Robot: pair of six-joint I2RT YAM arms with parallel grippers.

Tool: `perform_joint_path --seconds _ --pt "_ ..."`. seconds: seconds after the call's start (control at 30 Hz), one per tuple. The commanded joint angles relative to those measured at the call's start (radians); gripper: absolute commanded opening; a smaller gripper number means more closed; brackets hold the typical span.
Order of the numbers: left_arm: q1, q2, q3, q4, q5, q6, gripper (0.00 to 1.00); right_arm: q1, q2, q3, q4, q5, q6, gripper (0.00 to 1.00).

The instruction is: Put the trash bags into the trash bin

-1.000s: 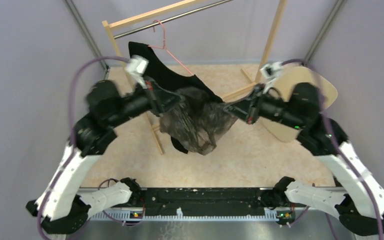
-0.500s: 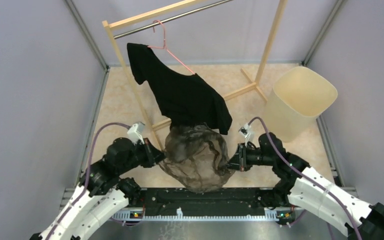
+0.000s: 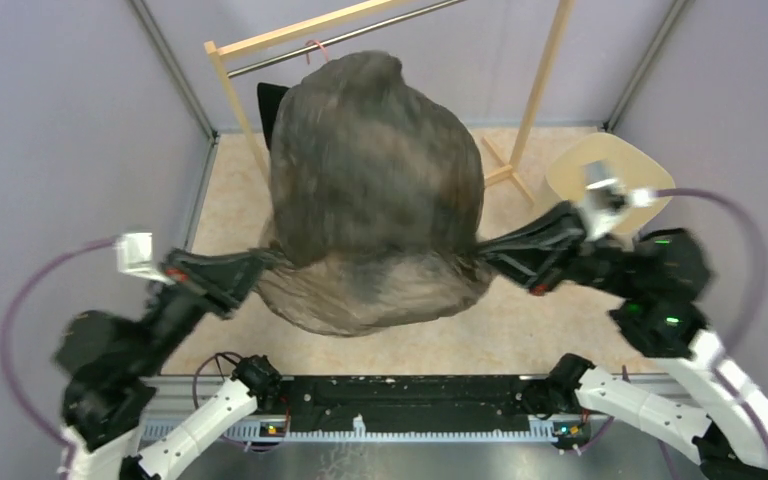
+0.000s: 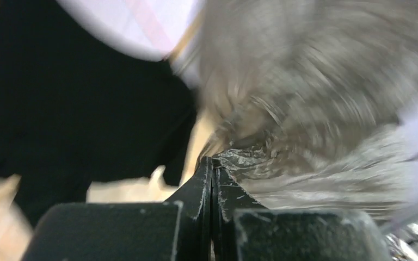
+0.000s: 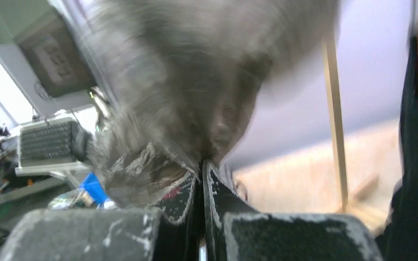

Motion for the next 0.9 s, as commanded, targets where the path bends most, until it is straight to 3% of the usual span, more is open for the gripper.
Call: perform_joint_path --seconds 0.0,0.1,0.17,0.23,0.33,0.4,0.47,0.57,0.67,0.77,0.87 --pt "0.006 -0.092 -0.390 -0.282 -0.198 -0.137 0.00 0.015 0.089 -0.530 0.062 0.007 0.107 0.00" --pt "0.004 -0.180 -0.494 -0.401 -0.212 -0.172 0.00 0.053 0.086 -0.753 0.171 0.039 0.203 0.00" --pt "0.004 -0.230 -0.454 -0.395 -0.231 -0.146 0.00 0.062 0.058 -0.727 0.183 0.041 0.205 0.00" --pt "-0.001 -0.208 -0.343 -0.307 -0.232 -0.060 0.00 0.063 0.059 -0.543 0.044 0.079 0.093 0.00" --pt "-0.009 -0.039 -0.040 -0.184 -0.137 0.060 0.00 0.063 0.170 -0.118 -0.200 0.082 -0.072 0.00" --pt "-0.008 0.090 0.162 -0.145 0.015 0.098 0.00 0.065 0.227 0.130 -0.234 0.030 -0.109 0.00" --pt "-0.004 0.165 0.278 -0.118 0.080 0.110 0.00 0.067 0.227 0.223 -0.155 -0.021 -0.095 0.00" --pt "0.000 0.152 0.212 -0.120 -0.022 0.108 0.00 0.066 0.170 0.101 -0.047 0.040 -0.090 0.00" --pt "0.000 0.047 -0.075 -0.221 -0.247 -0.021 0.00 0.067 0.130 -0.166 -0.052 0.150 -0.085 0.00" --pt "0.000 -0.091 -0.461 -0.326 -0.226 -0.182 0.00 0.067 0.133 -0.512 0.074 0.087 0.046 0.00" --pt "0.000 -0.216 -0.576 -0.421 -0.216 -0.236 0.00 0.069 0.099 -0.749 0.212 0.037 0.180 0.00"
